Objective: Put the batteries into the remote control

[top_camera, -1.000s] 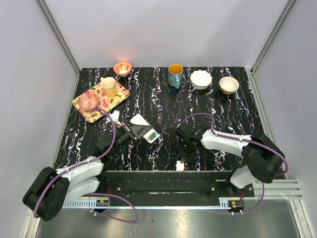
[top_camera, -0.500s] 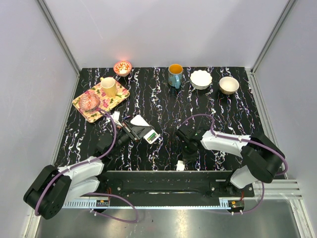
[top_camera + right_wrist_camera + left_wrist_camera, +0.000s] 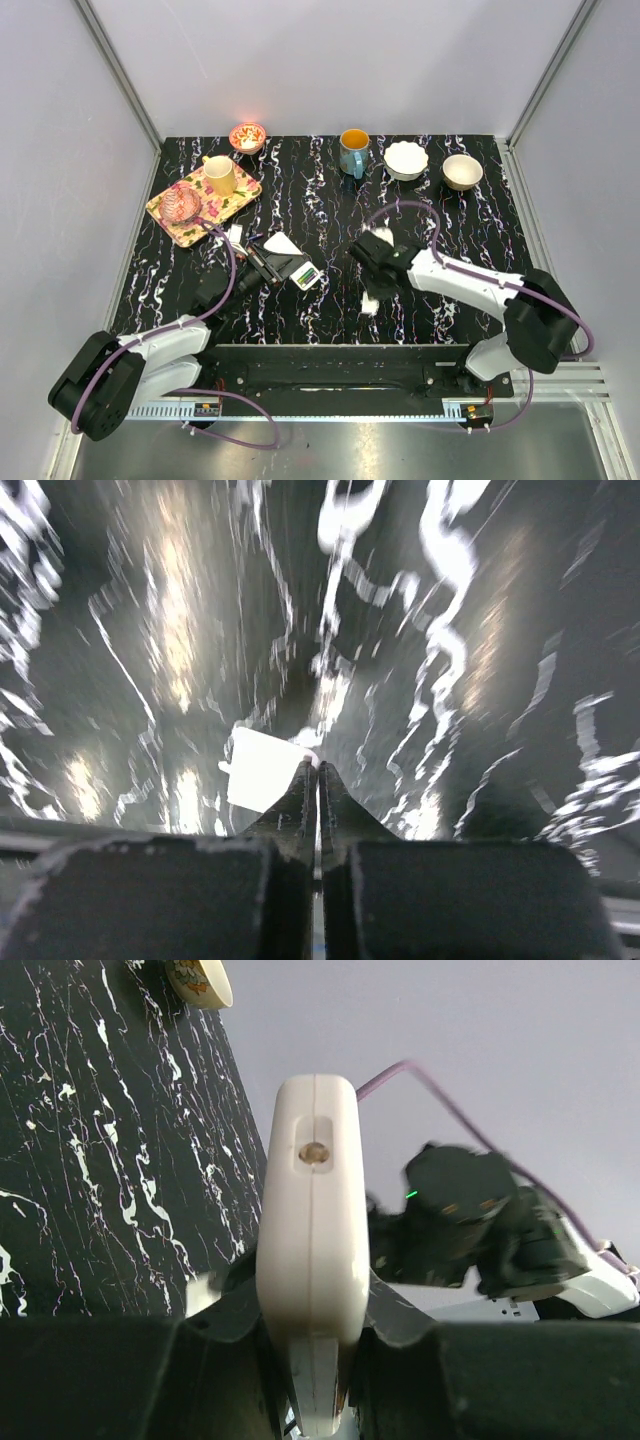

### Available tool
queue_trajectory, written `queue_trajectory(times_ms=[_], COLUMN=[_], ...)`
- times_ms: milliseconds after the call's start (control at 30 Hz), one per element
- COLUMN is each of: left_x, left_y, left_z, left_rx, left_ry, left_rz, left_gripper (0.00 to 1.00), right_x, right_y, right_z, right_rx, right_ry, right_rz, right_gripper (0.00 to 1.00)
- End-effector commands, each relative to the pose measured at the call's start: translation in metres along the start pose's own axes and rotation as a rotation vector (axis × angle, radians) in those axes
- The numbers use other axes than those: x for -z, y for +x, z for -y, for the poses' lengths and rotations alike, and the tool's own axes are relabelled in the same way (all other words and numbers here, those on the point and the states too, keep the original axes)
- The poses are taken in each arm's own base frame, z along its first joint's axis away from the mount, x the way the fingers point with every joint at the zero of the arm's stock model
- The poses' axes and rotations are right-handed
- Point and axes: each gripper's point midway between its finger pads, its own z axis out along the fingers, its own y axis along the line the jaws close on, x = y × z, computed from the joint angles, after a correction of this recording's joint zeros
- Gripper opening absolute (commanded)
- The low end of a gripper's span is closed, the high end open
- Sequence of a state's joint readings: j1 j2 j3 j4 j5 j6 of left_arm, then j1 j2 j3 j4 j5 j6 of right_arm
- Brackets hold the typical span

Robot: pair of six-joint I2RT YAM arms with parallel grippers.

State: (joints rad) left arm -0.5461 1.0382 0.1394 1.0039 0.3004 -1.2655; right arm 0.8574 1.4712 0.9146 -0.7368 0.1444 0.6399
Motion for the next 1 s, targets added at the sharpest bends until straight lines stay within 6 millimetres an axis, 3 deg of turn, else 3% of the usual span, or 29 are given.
queue_trajectory(times_ms=[0, 33, 100, 133, 200, 233, 300, 333, 400, 567, 733, 833, 967], left_x=[0.0, 0.001, 0.002, 0.002, 0.005, 0.006, 0.009, 0.009, 0.013, 0.021, 0.028, 0.029, 0.028], left_y=[-0.006, -0.006, -0.007, -0.006, -0.006, -0.006, -0.006, -0.006, -0.008, -0.007, -0.009, -0.009, -0.01], left_z=[0.023, 0.023, 0.025, 0.025, 0.028, 0.028, 0.033, 0.029, 0.035, 0.032, 0.031, 0.032, 0.033], left_rx=[-0.023, -0.023, -0.029, -0.028, -0.035, -0.037, -0.061, -0.062, -0.088, -0.107, -0.105, -0.111, -0.112], left_ry=[0.095, 0.095, 0.101, 0.098, 0.107, 0.103, 0.116, 0.097, 0.108, 0.087, 0.087, 0.086, 0.087], left_rz=[0.023, 0.023, 0.023, 0.021, 0.022, 0.02, 0.023, 0.022, 0.035, 0.046, 0.07, 0.068, 0.072], left_gripper=[0.0, 0.0, 0.0, 0.0, 0.0, 0.0, 0.0, 0.0, 0.0, 0.0, 0.0, 0.0, 0.0], right_x=[0.056, 0.055, 0.077, 0.072, 0.091, 0.08, 0.095, 0.082, 0.092, 0.048, 0.017, 0.01, 0.007], right_y=[-0.097, -0.107, -0.14, -0.147, -0.169, -0.172, -0.186, -0.188, -0.197, -0.188, -0.173, -0.171, -0.166], right_z=[0.034, 0.041, 0.061, 0.069, 0.088, 0.094, 0.102, 0.105, 0.107, 0.104, 0.1, 0.097, 0.09], right_rx=[0.045, 0.067, 0.108, 0.13, 0.119, 0.159, 0.21, 0.26, 0.245, 0.319, 0.396, 0.408, 0.415], right_ry=[0.297, 0.373, 0.572, 0.673, 0.886, 0.981, 1.153, 1.227, 1.267, 1.299, 1.318, 1.317, 1.301], right_rz=[0.355, 0.375, 0.487, 0.49, 0.591, 0.571, 0.627, 0.615, 0.653, 0.546, 0.462, 0.424, 0.393], right_gripper=[0.0, 0.0, 0.0, 0.0, 0.0, 0.0, 0.0, 0.0, 0.0, 0.0, 0.0, 0.02, 0.15])
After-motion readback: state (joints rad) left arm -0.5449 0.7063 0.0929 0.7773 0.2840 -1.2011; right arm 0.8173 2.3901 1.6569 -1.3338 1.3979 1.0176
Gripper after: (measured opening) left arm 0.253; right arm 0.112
